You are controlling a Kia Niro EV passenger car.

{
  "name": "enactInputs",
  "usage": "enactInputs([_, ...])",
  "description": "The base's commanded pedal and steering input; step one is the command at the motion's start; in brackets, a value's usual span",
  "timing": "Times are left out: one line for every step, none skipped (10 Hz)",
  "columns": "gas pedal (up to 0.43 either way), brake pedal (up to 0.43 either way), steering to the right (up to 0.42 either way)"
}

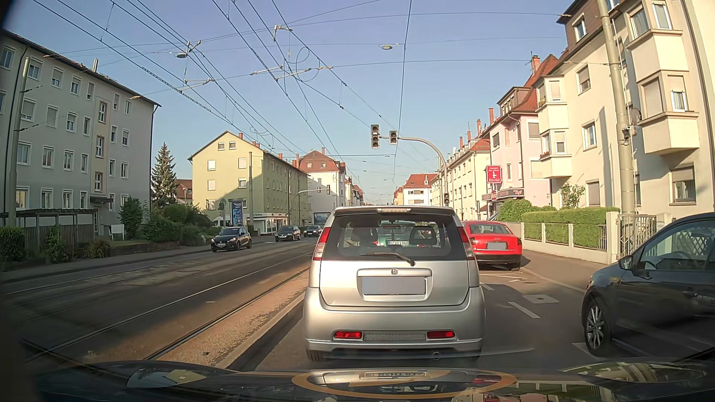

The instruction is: Follow the waypoints while adhering to traffic rules and regulations

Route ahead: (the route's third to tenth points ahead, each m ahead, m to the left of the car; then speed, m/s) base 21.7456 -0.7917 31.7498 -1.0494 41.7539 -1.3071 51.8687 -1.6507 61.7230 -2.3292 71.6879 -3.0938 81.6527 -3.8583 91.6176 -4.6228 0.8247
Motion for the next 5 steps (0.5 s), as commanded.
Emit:
enactInputs([0.0,0.146,-0.002])
enactInputs([0.0,0.122,-0.002])
enactInputs([0.0,0.104,-0.002])
enactInputs([0.0,0.098,-0.002])
enactInputs([0.0,0.091,-0.002])
